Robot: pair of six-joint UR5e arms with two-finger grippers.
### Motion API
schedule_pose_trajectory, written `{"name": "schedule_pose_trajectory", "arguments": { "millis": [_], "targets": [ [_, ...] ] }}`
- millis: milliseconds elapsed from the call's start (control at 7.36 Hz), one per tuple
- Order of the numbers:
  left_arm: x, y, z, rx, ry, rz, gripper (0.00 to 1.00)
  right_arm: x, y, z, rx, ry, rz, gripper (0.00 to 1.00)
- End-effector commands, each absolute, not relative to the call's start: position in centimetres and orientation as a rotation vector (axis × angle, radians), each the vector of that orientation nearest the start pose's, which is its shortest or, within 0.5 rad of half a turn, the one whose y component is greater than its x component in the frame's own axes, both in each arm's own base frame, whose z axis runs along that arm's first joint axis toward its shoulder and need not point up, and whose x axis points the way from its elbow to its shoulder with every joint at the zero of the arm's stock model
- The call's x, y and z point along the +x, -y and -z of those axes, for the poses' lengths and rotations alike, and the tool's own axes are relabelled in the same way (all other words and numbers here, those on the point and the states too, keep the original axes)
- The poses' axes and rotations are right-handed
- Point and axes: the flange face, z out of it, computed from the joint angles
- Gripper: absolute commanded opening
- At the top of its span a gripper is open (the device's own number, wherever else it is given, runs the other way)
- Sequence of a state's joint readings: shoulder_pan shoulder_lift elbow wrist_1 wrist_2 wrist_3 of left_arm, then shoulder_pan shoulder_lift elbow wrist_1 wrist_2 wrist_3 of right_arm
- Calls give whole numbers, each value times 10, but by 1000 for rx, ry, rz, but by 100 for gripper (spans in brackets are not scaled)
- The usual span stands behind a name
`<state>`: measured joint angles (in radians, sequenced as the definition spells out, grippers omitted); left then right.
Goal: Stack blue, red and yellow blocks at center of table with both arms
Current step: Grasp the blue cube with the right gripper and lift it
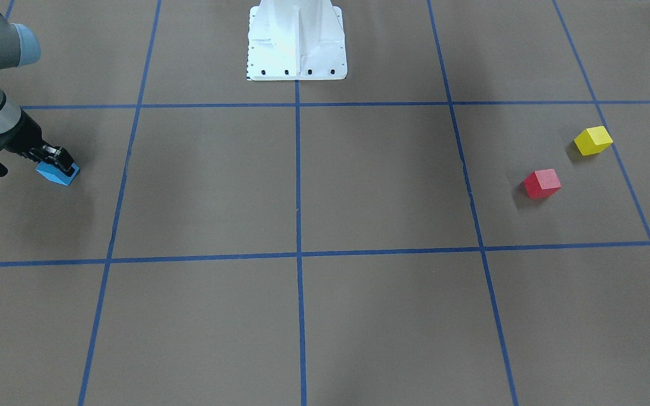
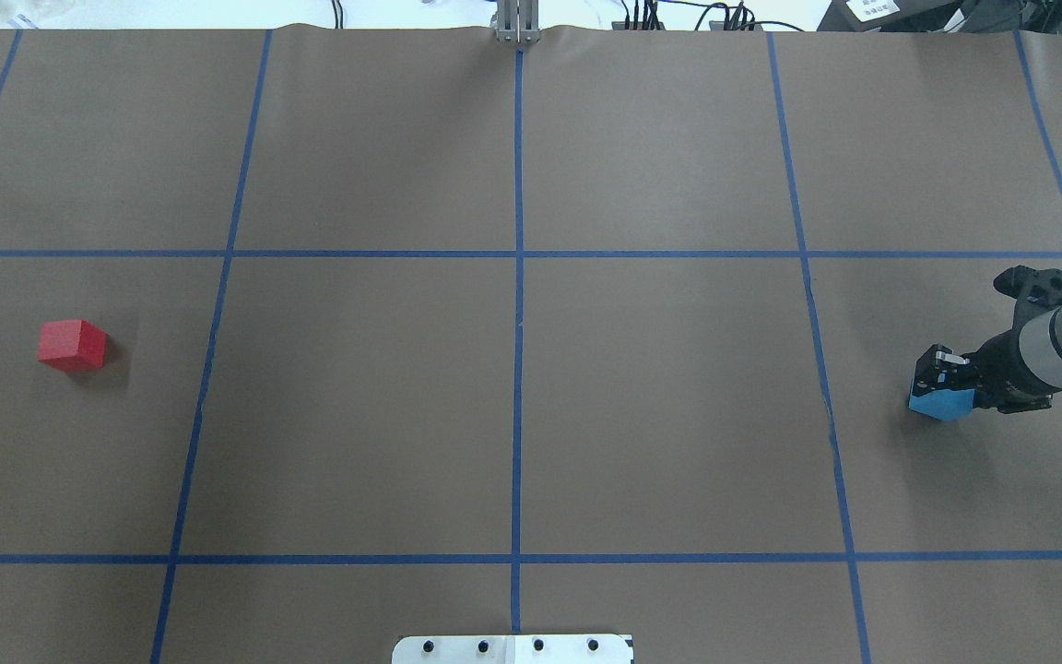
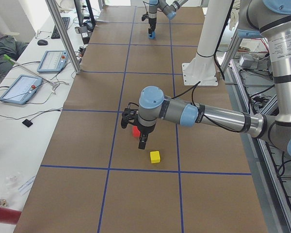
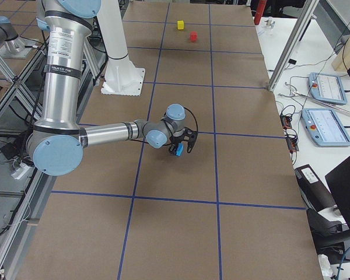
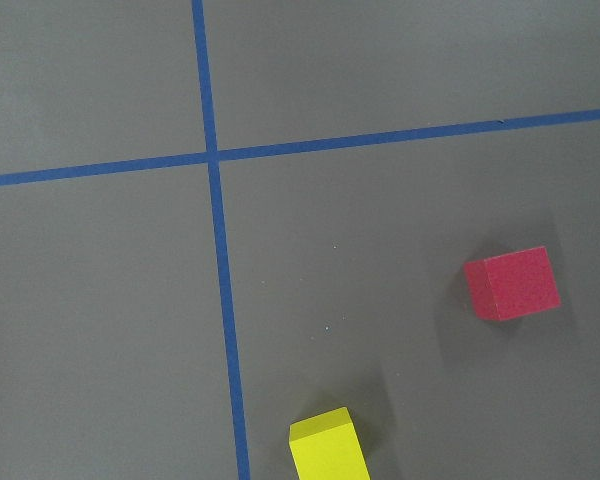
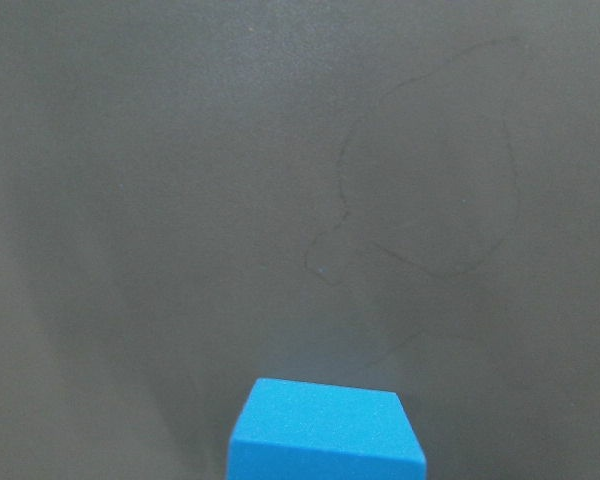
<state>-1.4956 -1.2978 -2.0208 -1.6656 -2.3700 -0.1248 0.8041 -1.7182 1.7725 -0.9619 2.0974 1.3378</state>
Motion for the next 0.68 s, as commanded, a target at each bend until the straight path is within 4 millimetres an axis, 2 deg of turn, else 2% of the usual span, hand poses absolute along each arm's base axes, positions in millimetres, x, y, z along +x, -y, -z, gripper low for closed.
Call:
{"name": "schedule_pose_trajectory", "arguments": {
  "millis": [0,136,272,407,543],
  "targets": [
    [-33,390,-542,179,-817,-64,100,-268,401,-519,-84,894,-369,0],
    [-33,390,-544,176,-817,-61,100,-312,427,-463,-91,934,-378,0],
    [-32,390,-547,168,-817,-61,100,-382,438,-400,-110,919,-321,0],
    [-32,390,-548,166,-817,-60,100,-444,457,-324,-93,891,-301,0],
    [-33,390,-549,165,-816,-58,100,-478,461,-277,-78,901,-278,0]
  ]
}}
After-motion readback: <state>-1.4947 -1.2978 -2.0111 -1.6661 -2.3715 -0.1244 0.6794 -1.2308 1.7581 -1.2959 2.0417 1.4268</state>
